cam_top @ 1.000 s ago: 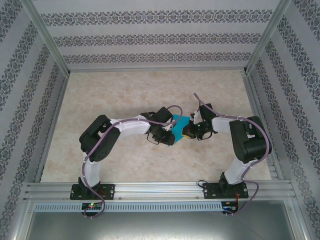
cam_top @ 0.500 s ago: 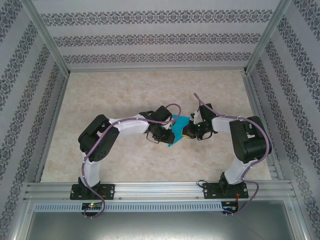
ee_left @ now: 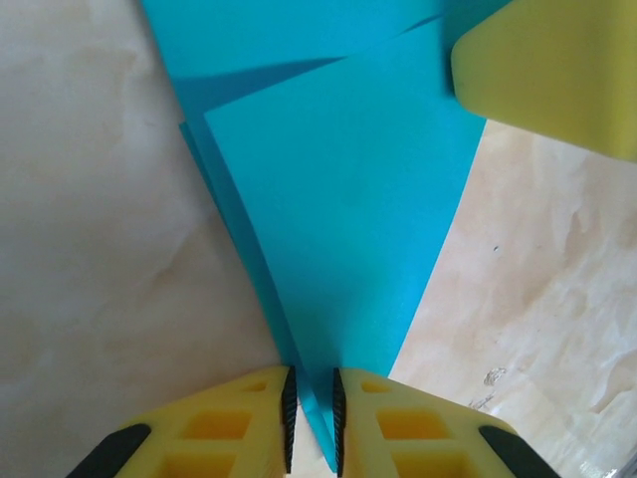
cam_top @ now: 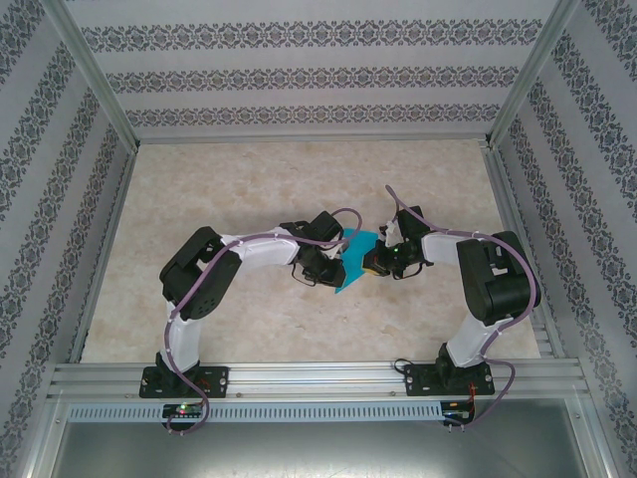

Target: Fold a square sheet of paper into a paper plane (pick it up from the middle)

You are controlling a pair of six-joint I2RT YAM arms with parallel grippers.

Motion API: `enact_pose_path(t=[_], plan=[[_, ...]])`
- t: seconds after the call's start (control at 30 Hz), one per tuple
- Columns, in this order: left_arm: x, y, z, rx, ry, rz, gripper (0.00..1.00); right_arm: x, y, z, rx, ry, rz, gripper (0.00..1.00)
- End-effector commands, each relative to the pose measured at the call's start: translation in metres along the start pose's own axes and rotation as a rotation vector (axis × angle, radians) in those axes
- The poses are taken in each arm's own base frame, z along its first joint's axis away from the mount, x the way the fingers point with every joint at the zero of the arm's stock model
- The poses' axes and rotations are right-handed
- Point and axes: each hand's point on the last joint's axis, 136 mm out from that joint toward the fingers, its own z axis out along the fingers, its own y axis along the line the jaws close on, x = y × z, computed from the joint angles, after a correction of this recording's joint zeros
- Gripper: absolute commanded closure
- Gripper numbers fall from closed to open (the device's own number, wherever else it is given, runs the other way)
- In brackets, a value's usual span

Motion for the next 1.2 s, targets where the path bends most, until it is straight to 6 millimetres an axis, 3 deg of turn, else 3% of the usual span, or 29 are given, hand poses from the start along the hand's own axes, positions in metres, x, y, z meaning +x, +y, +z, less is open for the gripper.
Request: enact_pose_path(t=[0.0,0.23,0.97,1.17], plan=[[0.006,0.016,0.007,-0.056,0.044,0.006,0.79,0.018,-0.051,0.007,0.180,0.037,0.074,1.00],[0.016,0.025,0.011,-0.128,0.078,0.039,0.79,0.017,-0.053,0.007,0.188,0.037,0.076,1.00],[0.079,0.068,0.033,-0.579,0.189,0.283,0.79,0.017,-0.045,0.010,0.096,0.026,0.098,1.00],[0.086,0.072,0.033,-0.655,0.189,0.332,0.79,0.017,-0.047,0.010,0.091,0.026,0.099,1.00]])
